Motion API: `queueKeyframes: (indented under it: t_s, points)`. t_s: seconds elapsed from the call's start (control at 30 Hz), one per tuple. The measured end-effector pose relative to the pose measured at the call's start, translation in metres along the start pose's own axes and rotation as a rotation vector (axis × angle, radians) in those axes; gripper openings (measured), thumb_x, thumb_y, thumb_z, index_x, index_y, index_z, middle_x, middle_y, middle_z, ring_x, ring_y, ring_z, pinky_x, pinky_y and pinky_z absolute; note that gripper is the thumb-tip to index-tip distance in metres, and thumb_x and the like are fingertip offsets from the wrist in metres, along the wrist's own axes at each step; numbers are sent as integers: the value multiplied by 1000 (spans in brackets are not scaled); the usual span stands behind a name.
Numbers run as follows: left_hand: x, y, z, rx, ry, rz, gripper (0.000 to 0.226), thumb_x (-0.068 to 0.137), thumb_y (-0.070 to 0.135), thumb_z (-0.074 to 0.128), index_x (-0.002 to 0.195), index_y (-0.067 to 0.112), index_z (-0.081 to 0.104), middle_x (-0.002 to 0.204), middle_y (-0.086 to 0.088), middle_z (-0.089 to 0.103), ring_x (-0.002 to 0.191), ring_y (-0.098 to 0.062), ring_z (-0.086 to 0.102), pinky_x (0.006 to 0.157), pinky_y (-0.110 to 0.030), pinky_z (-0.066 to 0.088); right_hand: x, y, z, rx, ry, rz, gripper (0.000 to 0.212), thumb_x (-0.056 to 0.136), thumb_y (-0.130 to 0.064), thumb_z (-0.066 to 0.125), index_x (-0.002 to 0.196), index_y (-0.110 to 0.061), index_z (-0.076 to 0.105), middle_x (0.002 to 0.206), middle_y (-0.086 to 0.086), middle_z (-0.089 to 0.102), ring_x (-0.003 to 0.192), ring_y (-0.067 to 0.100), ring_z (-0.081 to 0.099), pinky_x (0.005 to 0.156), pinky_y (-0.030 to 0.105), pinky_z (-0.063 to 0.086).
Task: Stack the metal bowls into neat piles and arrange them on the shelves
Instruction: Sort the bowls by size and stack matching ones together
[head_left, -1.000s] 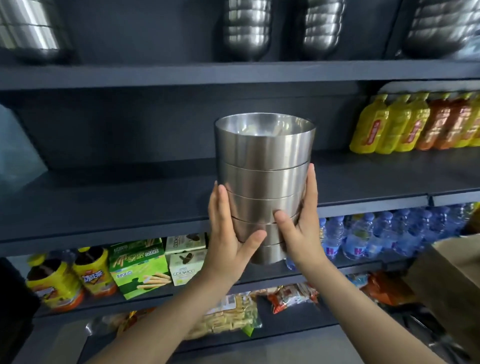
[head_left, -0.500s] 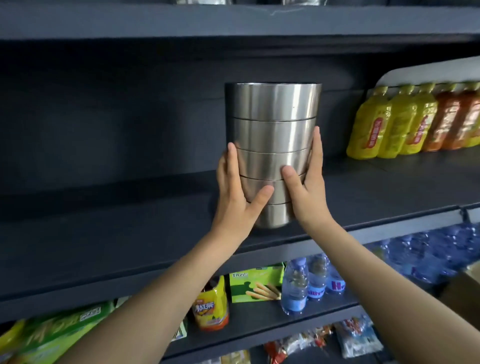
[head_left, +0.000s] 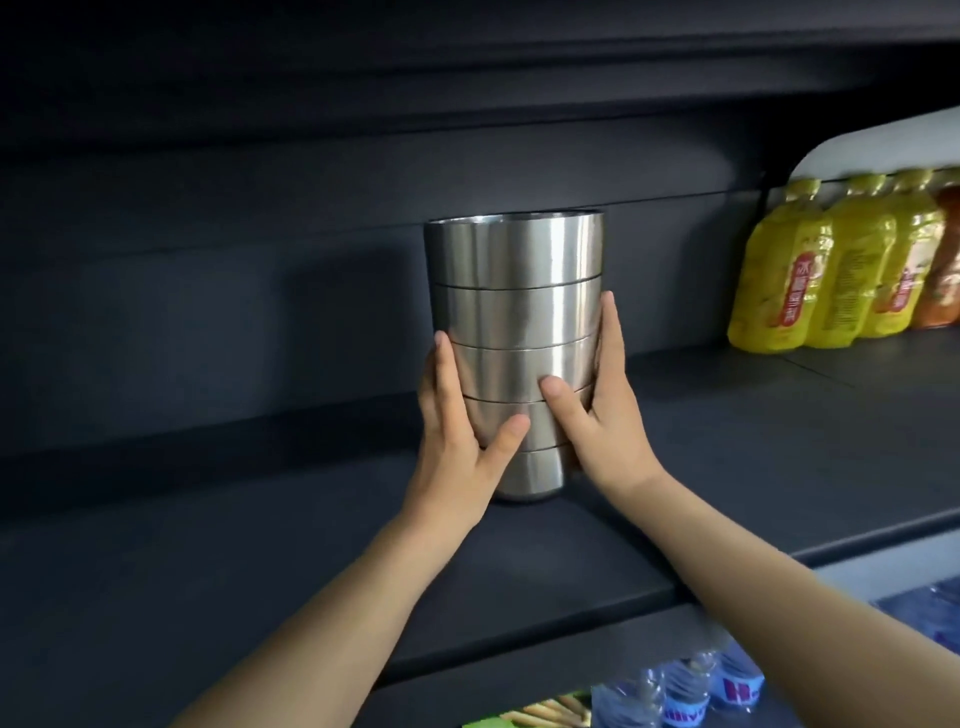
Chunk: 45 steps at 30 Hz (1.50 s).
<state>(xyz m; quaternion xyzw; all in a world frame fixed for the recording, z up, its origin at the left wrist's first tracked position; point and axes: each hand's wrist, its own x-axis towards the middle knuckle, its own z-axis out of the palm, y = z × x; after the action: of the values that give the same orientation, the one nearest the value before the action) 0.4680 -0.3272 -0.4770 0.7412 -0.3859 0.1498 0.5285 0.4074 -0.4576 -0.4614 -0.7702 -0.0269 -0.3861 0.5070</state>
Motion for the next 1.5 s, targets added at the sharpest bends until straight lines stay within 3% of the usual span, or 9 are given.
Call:
queueKeyframes:
  t_s: [0.07, 0.27, 0.37, 0.57, 0.77, 0.87, 1.03, 1.37, 1.5]
  points:
    - [0, 0, -3, 39, -23, -12, 83, 72, 66, 42, 116, 69, -28, 143, 19, -8, 116, 35, -10, 87, 14, 3, 0, 0, -2, -37, -39, 3, 85, 74, -65, 51, 133, -55, -10, 146, -40, -4, 141, -11, 3, 116, 18, 12]
    - [-13, -1, -13, 167, -103, 74, 93, 71, 70, 47, 124, 63, -29, 145, 8, -13, 131, 13, -11, 97, 8, -3, -10, 4, -24, -124, -211, 49, 110, 68, -67, 66, 138, -54, -18, 156, -25, 8, 143, -2, 14, 118, 39, 23]
    - [-15, -3, -17, 219, -139, 132, 95, 73, 65, 50, 125, 63, -30, 145, 3, -15, 129, 21, -20, 99, 7, -5, -16, 0, -32, -192, -262, 65, 107, 66, -68, 67, 134, -60, -15, 157, -19, 13, 142, 3, 22, 115, 43, 31]
    - [-13, -2, -18, 183, -159, 95, 93, 71, 51, 60, 126, 58, -15, 144, 10, -14, 120, 31, -20, 93, 11, -4, -16, -1, -32, -200, -248, 76, 103, 66, -57, 69, 129, -62, -12, 146, -31, 15, 138, -3, 25, 110, 29, 36]
    - [2, -11, -13, 179, -136, 12, 99, 73, 39, 65, 128, 54, -16, 154, -11, 6, 130, 2, 13, 96, 3, 10, 0, 13, -25, -183, -242, 89, 108, 63, -58, 69, 134, -56, -13, 134, -41, 15, 132, -3, 26, 104, 30, 39]
    - [15, -22, -8, 207, -108, 14, 104, 74, 38, 68, 130, 50, -19, 151, -12, 12, 134, -11, 24, 95, -2, 14, 15, 22, -21, -209, -234, 92, 112, 63, -56, 69, 139, -49, -13, 137, -32, 15, 128, -5, 25, 105, 29, 38]
    - [36, -39, 3, 229, -115, -16, 103, 80, 39, 64, 127, 48, -27, 156, -9, -4, 143, -17, 9, 98, -16, 13, 43, 43, -14, -222, -232, 100, 110, 57, -65, 67, 134, -57, -12, 155, -16, 16, 143, 12, 23, 113, 45, 34]
    - [75, -71, 12, 247, -106, -50, 99, 84, 35, 62, 124, 43, -29, 158, -8, -11, 145, -17, -1, 99, -18, 10, 82, 74, 3, -215, -232, 109, 118, 61, -55, 67, 147, -40, -12, 158, -11, 11, 146, 15, 17, 115, 45, 29]
    - [78, -77, 16, 281, -66, -39, 97, 83, 36, 62, 124, 42, -25, 158, -10, -7, 146, -16, -2, 94, -10, 9, 86, 83, 5, -222, -233, 104, 117, 62, -56, 67, 146, -43, -12, 158, -10, 12, 146, 16, 19, 114, 46, 31]
